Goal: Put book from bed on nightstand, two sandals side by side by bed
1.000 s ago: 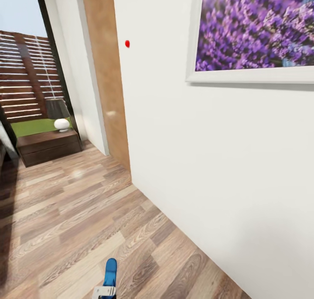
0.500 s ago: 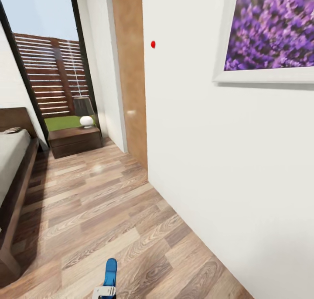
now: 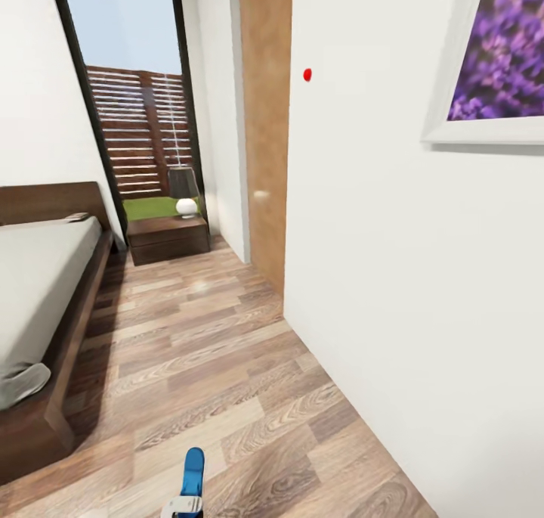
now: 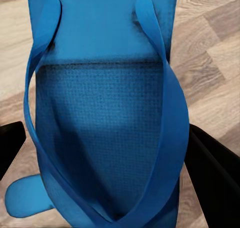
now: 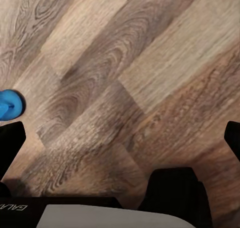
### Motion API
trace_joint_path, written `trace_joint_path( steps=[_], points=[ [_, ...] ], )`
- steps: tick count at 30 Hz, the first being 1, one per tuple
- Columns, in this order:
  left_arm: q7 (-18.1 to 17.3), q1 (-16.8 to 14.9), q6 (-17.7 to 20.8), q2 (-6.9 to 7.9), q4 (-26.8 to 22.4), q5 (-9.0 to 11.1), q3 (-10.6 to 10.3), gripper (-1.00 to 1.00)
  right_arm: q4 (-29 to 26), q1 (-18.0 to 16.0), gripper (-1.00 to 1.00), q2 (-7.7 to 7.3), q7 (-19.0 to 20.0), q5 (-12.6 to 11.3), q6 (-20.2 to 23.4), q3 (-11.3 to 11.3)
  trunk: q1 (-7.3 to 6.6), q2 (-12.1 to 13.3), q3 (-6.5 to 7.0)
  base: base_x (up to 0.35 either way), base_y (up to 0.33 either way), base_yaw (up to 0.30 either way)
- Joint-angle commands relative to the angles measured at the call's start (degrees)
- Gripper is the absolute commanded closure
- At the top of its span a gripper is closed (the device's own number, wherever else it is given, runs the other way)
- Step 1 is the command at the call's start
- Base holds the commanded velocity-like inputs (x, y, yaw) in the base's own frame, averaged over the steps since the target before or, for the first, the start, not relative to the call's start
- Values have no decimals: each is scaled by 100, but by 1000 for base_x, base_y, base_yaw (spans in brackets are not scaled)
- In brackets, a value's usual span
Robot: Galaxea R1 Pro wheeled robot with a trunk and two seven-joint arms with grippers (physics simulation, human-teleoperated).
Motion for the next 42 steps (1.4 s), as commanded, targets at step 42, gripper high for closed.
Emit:
trace_joint_path(
  steps=[42],
  points=[
    [-53, -5, -5, -46, 8, 8, 36, 100, -4, 0, -100, -2, 24, -53, -184, -16, -1, -2, -5, 14, -23, 289]
  ],
)
